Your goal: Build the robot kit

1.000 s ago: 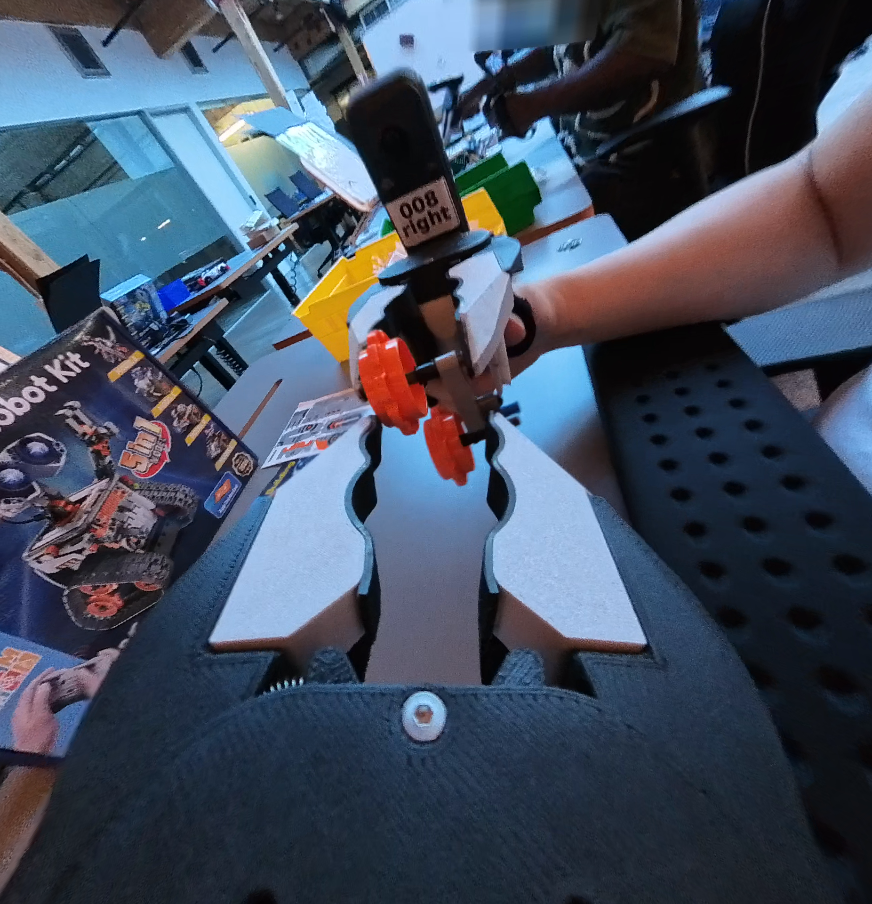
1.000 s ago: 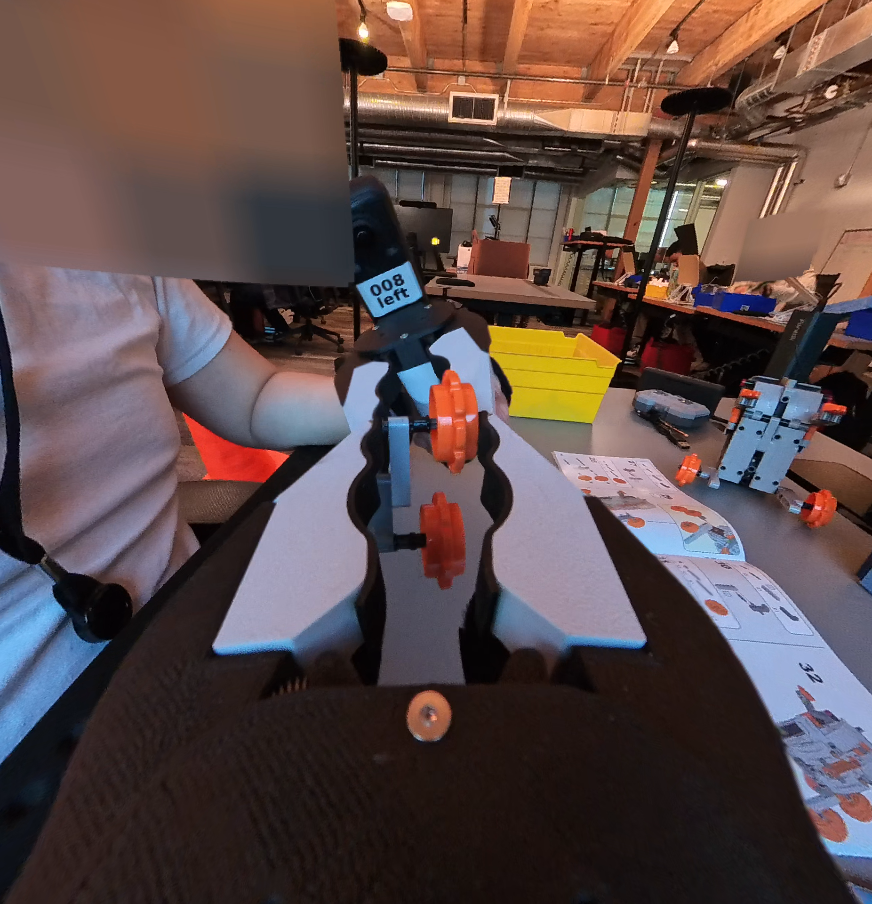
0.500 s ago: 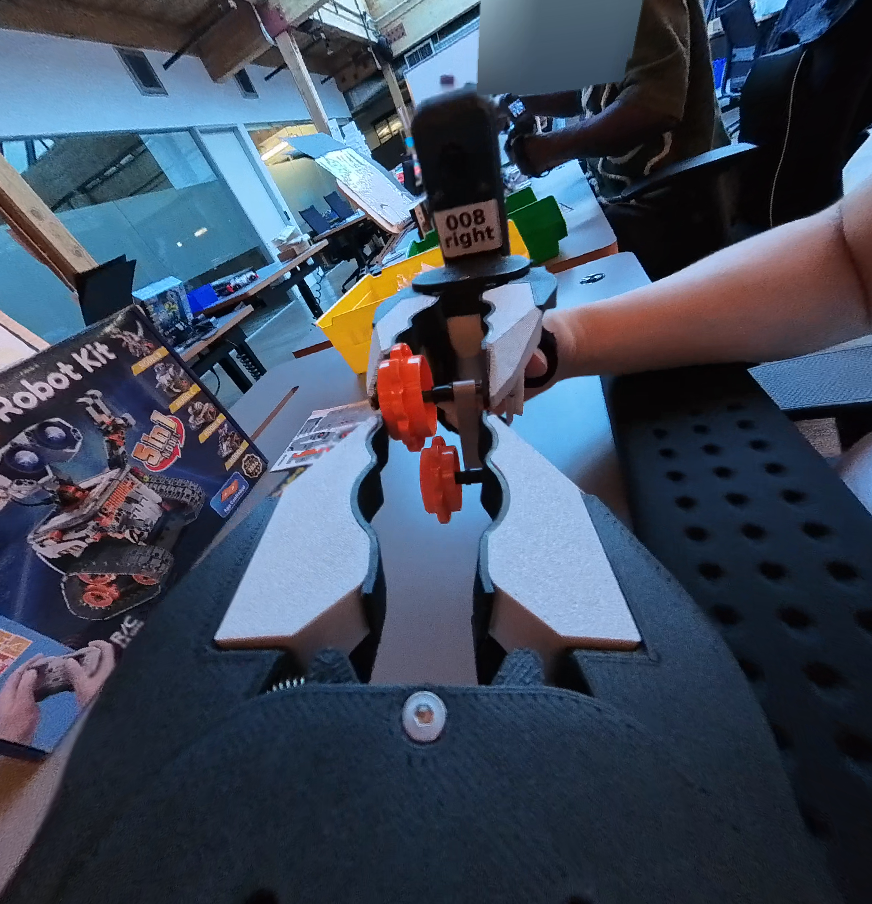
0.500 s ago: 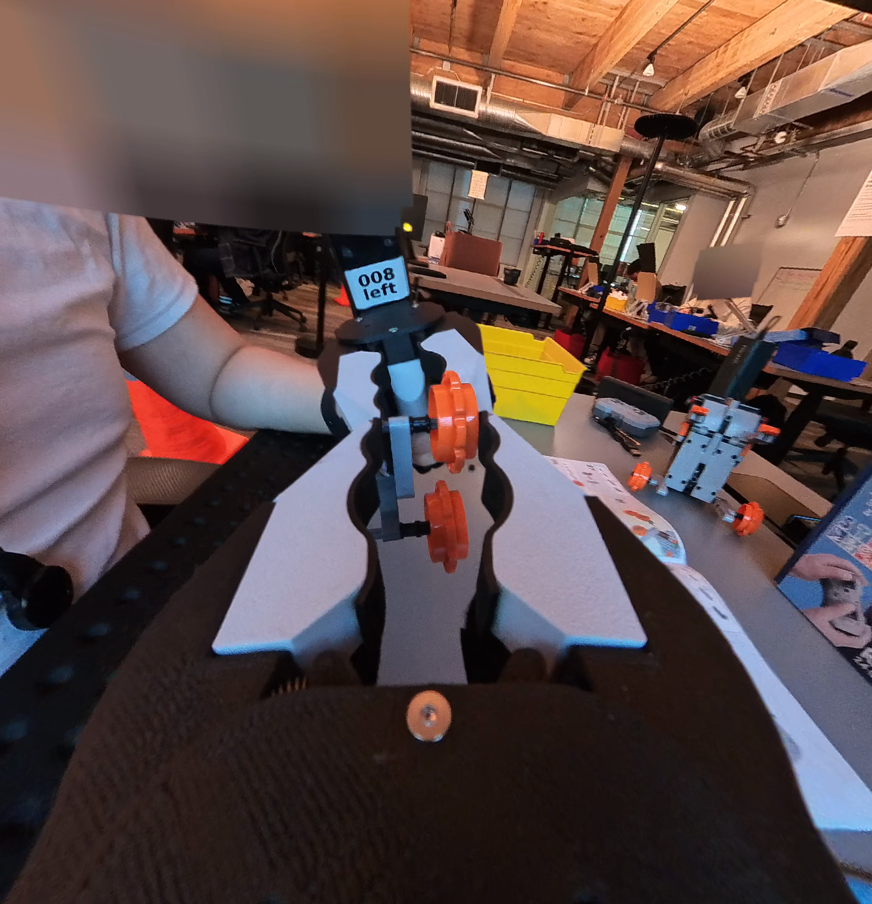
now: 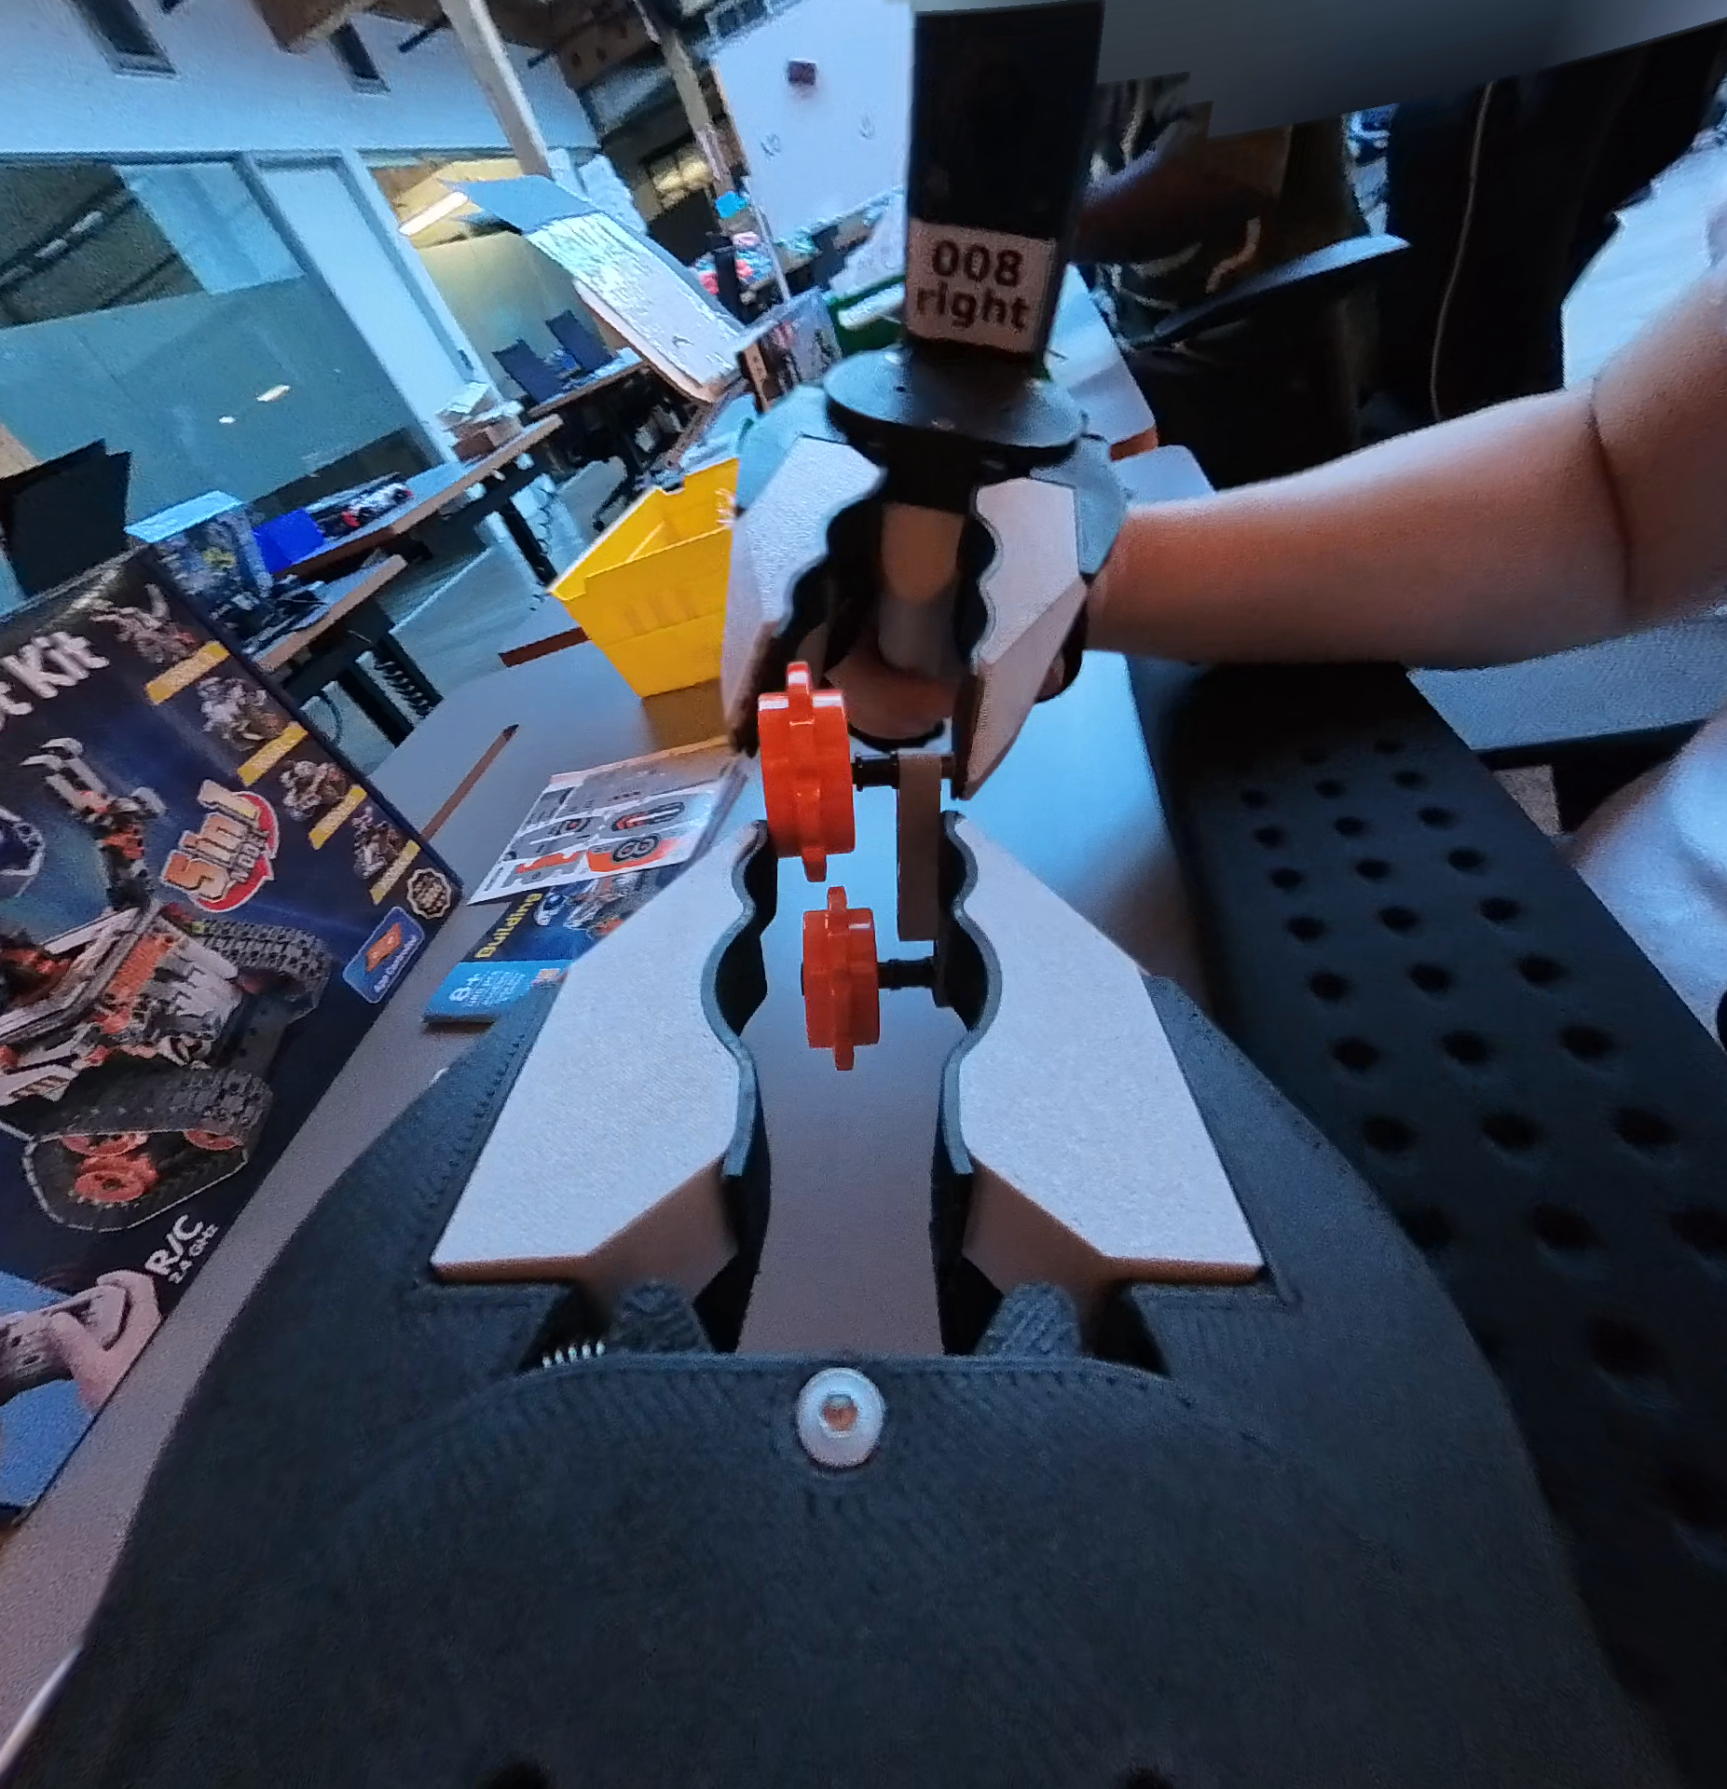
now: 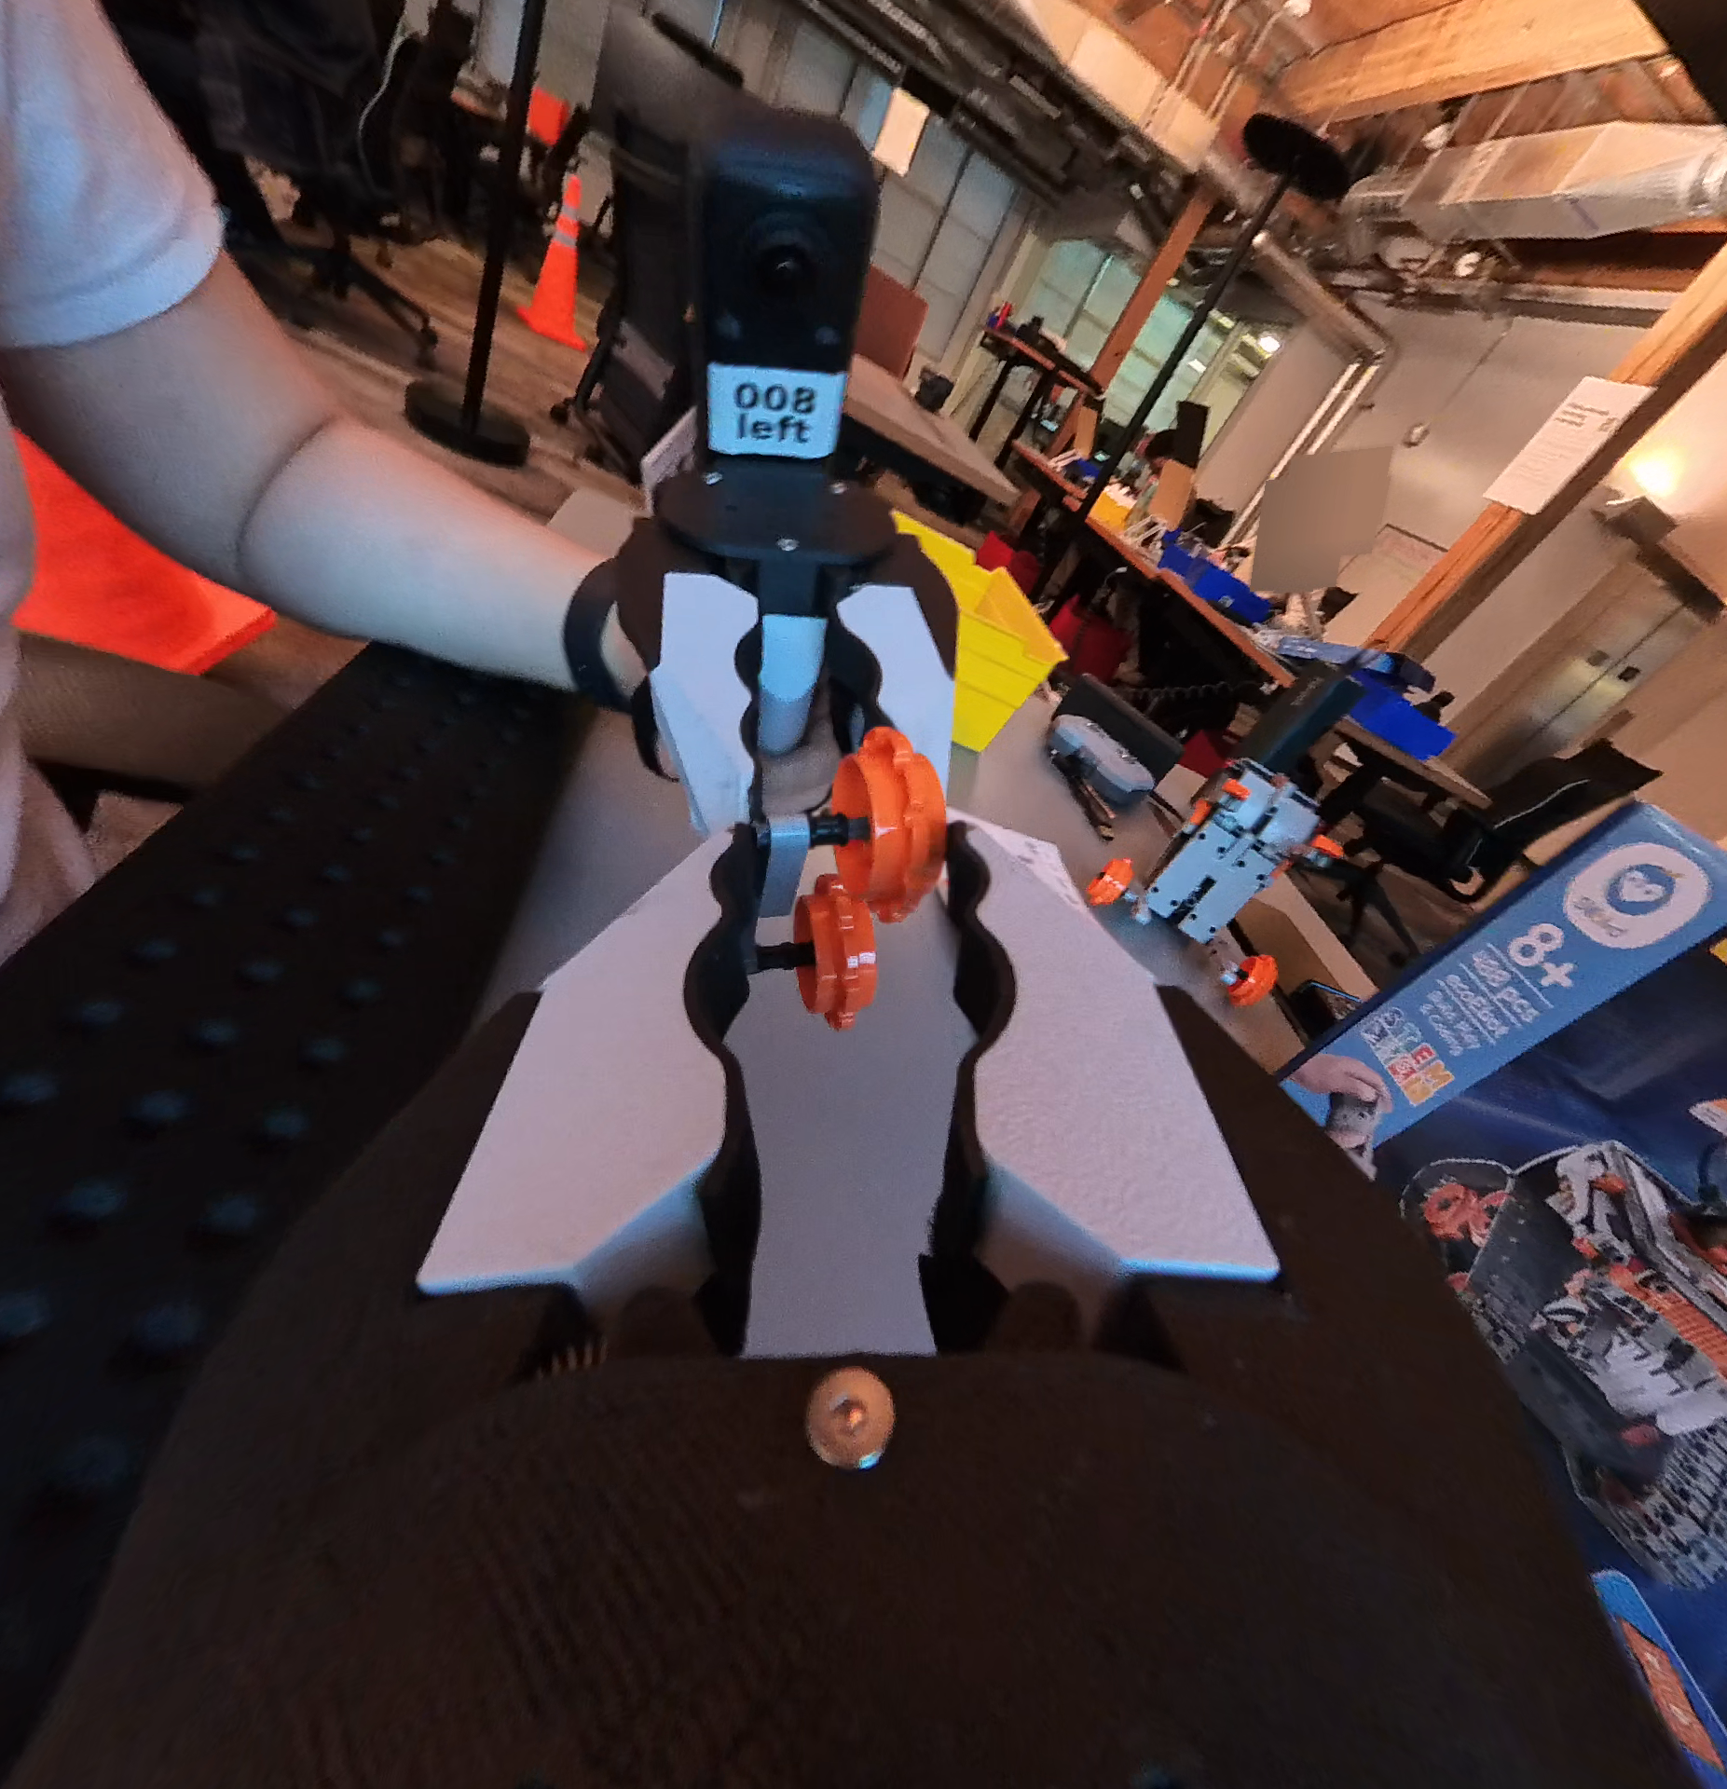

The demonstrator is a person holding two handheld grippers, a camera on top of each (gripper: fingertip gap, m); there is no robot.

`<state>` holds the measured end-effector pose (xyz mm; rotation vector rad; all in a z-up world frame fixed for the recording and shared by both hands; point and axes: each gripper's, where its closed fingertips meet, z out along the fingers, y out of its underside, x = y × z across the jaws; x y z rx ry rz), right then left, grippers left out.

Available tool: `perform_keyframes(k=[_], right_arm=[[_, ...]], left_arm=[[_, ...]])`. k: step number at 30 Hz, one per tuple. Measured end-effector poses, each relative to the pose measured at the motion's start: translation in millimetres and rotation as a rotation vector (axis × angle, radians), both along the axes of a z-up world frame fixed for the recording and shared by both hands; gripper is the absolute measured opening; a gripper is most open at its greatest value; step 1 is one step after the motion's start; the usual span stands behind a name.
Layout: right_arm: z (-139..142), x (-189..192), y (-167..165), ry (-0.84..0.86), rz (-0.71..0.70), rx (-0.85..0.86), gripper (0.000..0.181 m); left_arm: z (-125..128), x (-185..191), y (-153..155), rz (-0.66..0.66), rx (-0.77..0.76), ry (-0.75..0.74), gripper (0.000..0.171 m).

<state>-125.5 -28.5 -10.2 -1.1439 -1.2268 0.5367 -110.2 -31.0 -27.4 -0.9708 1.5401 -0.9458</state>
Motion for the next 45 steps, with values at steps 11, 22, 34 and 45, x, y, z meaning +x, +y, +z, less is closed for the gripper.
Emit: perform_keyframes(k=[11, 22, 34, 45], right_arm=[[-16.1, -3.8, -4.0, -0.092, -0.045, 0.001, 0.038], [-20.3, -4.5, 1.2, -0.094, -0.1, -0.032, 0.038], [-18.8, -5.9, 4.8, -0.08, -0.159, 0.036, 0.036], [-25.6, -1.6, 12.9, -0.075, -0.187, -0.007, 0.037]], left_arm=[[-17.2, -0.5, -3.6, -0.028, 0.024, 0.094, 0.031], [-20.2, -0.7, 1.2, -0.016, 0.019, 0.114, 0.032], [-20.0, -1.6, 7.4, 0.035, 0.076, 0.128, 0.032], [-26.2, 1.5, 14.1, 0.068, 0.015, 0.149, 0.03]])
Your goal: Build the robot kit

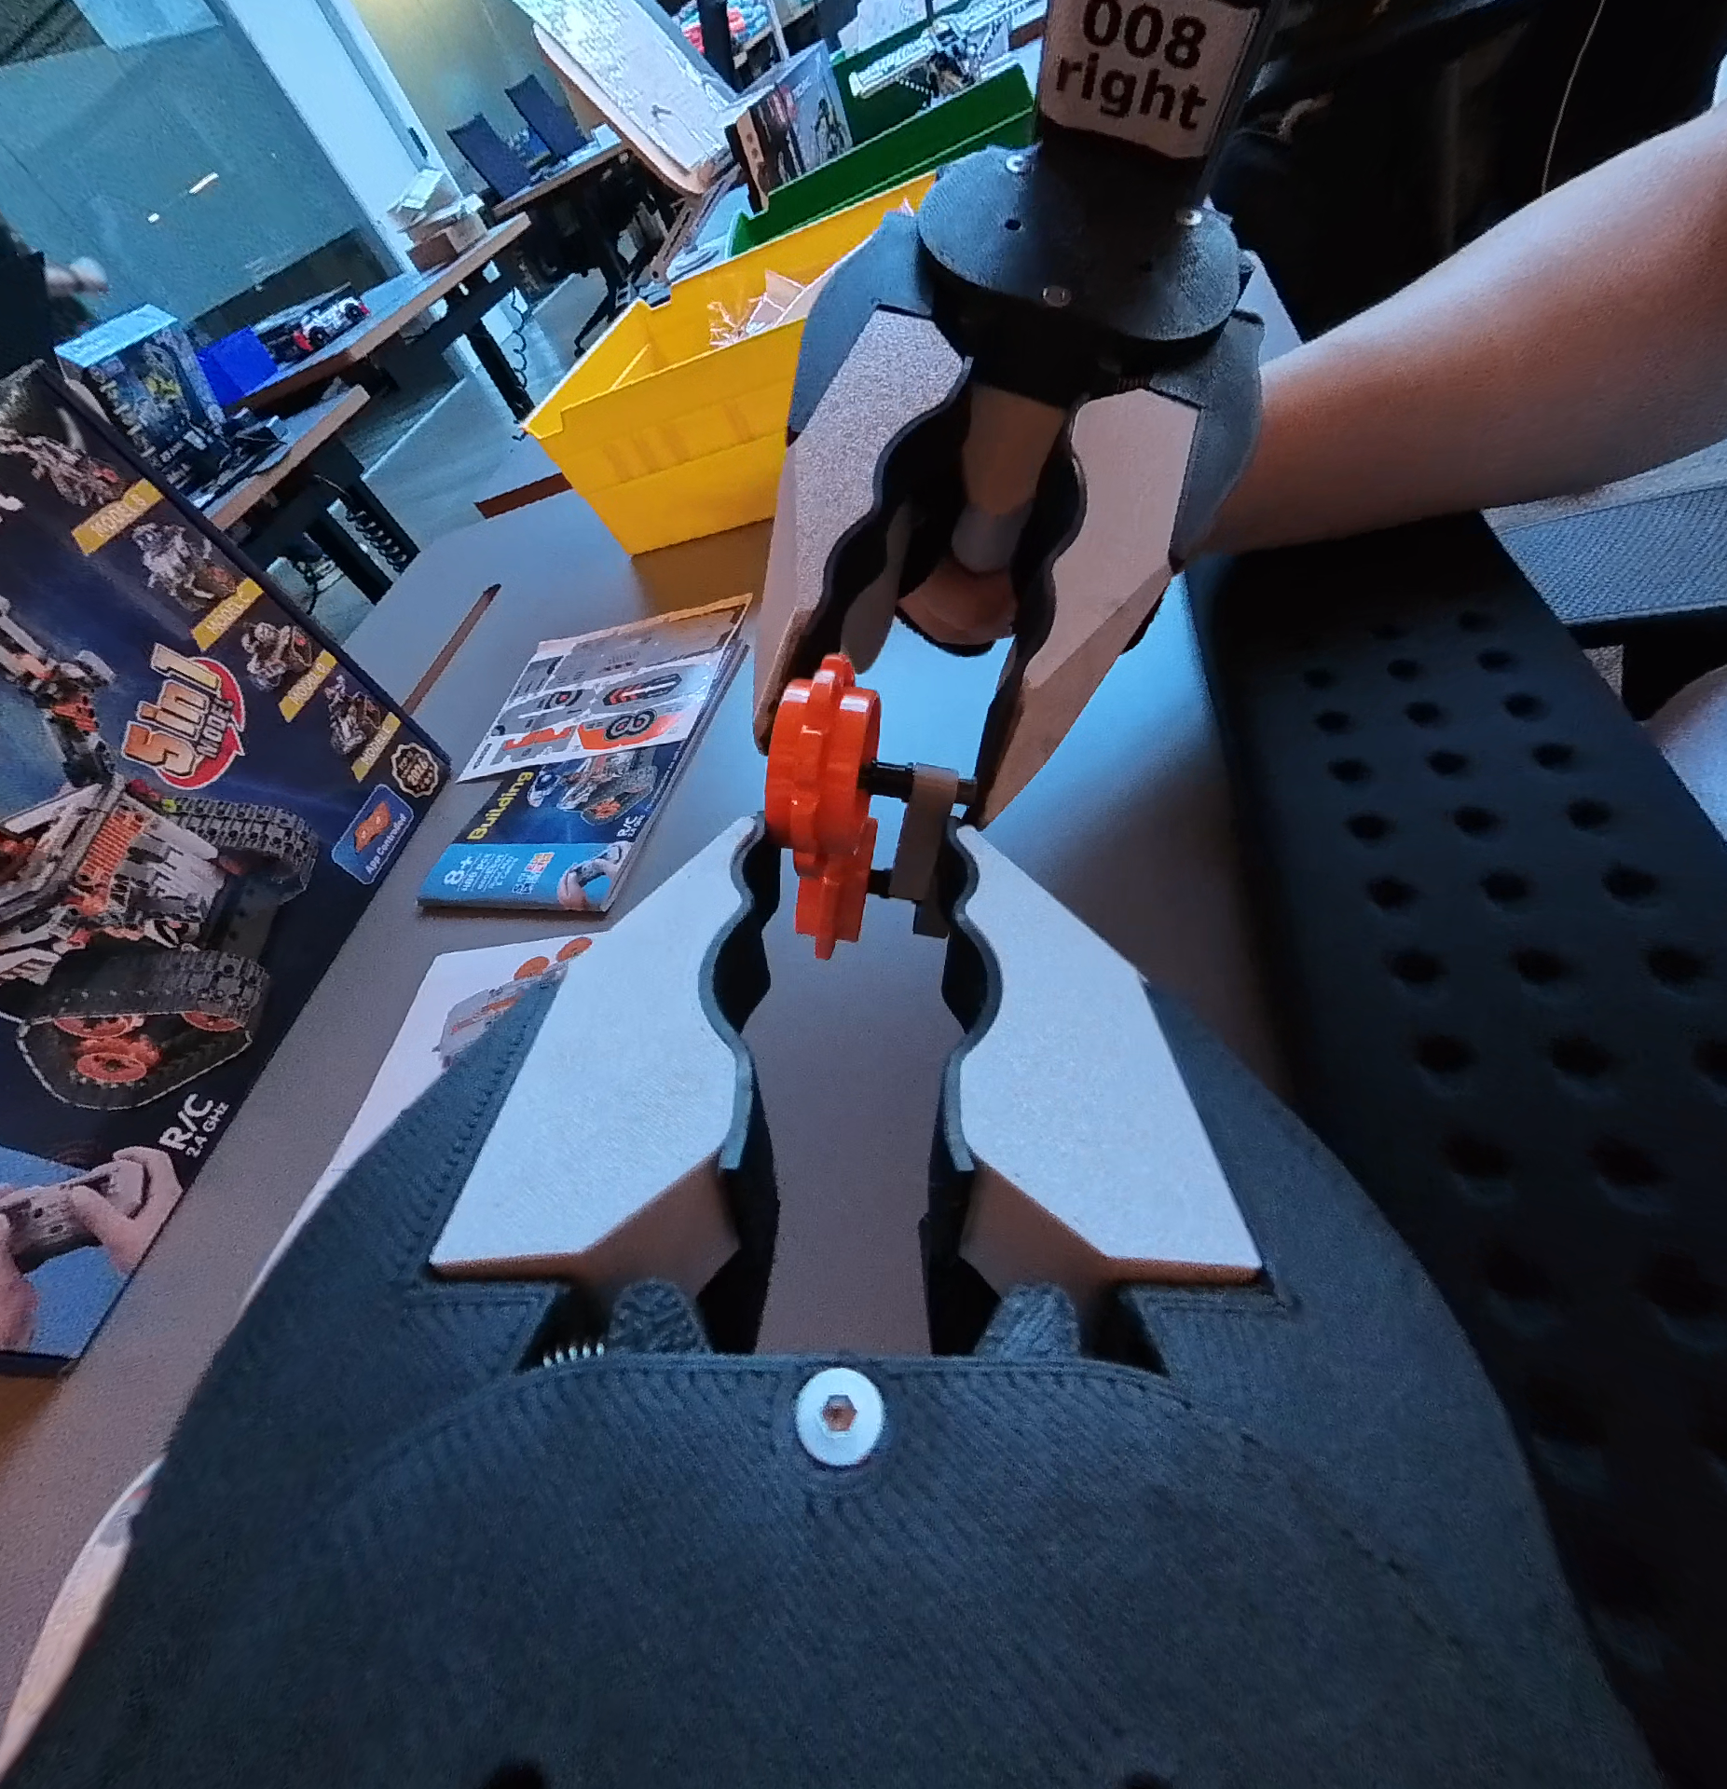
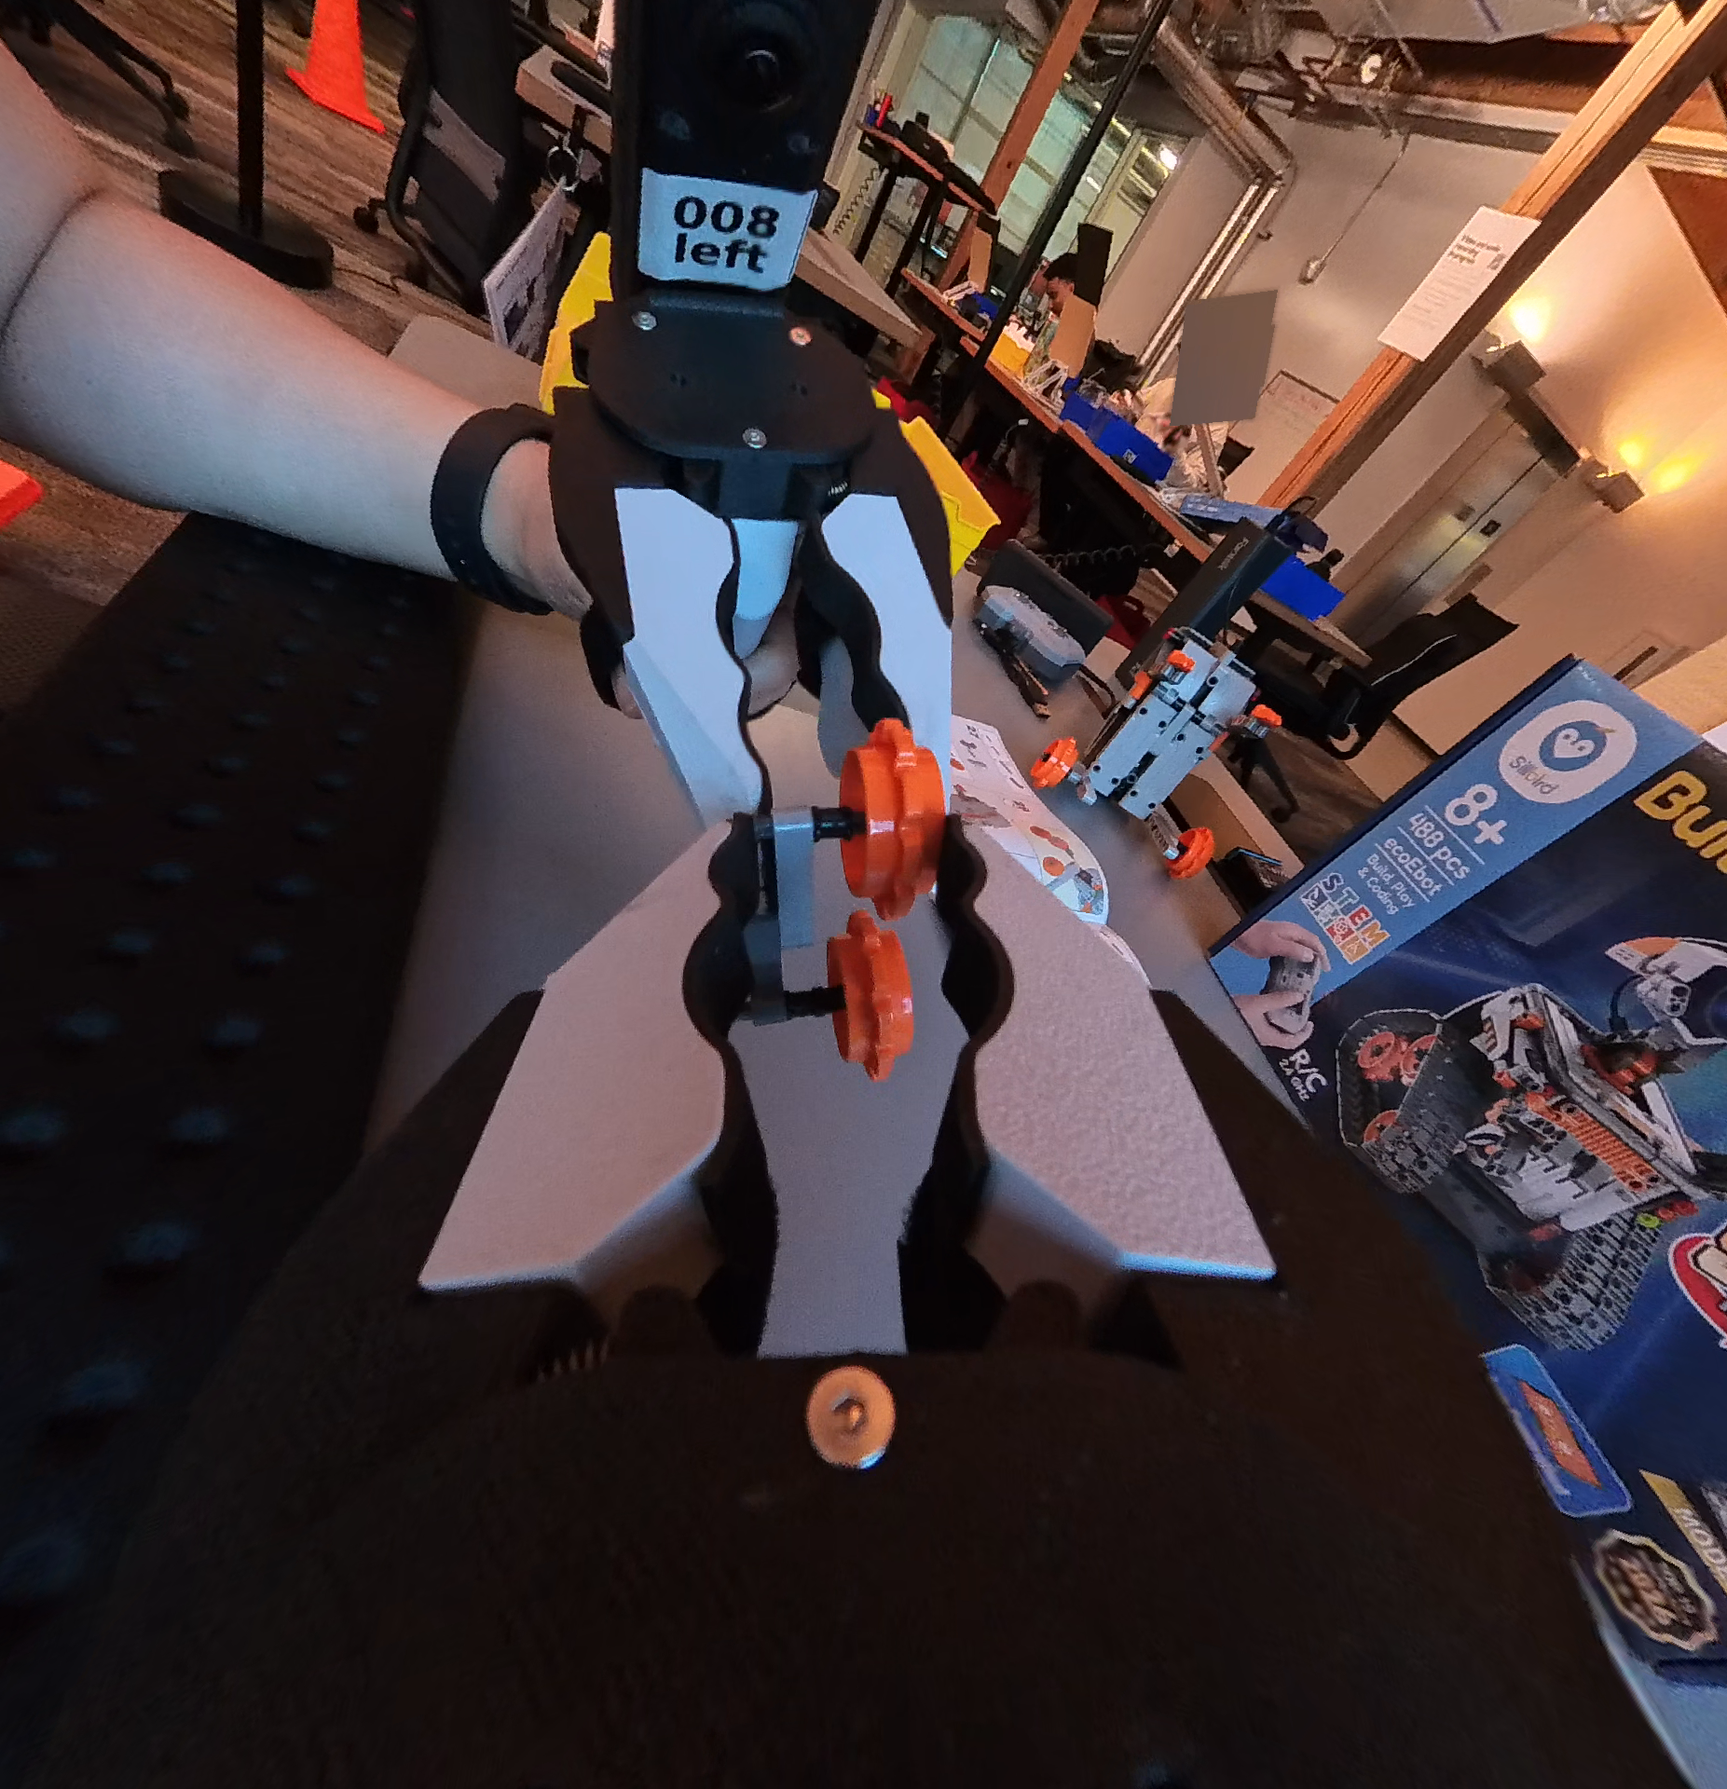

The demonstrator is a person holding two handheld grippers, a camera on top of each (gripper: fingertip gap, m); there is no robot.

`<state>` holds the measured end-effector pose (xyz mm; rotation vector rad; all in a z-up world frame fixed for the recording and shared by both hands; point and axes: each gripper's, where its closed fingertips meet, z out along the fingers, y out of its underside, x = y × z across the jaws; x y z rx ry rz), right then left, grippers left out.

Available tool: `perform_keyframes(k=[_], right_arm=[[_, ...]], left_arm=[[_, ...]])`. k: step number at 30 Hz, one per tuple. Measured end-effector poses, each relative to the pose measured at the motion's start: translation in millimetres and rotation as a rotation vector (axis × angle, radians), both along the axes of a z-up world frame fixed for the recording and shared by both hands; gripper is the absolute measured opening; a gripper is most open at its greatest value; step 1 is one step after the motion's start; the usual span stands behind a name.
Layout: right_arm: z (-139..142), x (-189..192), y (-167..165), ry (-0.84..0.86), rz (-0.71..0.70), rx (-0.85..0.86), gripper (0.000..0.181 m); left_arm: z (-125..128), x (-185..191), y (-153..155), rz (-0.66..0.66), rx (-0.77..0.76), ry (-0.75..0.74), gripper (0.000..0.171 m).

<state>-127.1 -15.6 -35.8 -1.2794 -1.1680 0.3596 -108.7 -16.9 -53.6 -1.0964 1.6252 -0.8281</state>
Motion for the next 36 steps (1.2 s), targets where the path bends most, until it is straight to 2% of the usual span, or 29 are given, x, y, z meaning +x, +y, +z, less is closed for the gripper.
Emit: perform_keyframes(k=[14, 30, 33, 36], right_arm=[[1.6, 2.1, 4.9, 0.025, -0.01, -0.011, 0.036], [3.7, 3.8, 9.0, 0.044, -0.006, -0.014, 0.036], [10.9, 1.2, -1.6, 0.031, 0.056, 0.079, 0.037], [12.9, 0.9, -6.5, -0.075, 0.024, 0.251, 0.037]], left_arm=[[2.8, 1.2, 2.1, 0.031, -0.046, -0.016, 0.027], [6.2, 0.7, 1.9, 0.044, -0.032, -0.028, 0.027], [13.2, -1.1, -5.6, 0.01, 0.115, -0.068, 0.027], [17.8, -1.7, -8.5, 0.04, 0.331, -0.088, 0.026]])
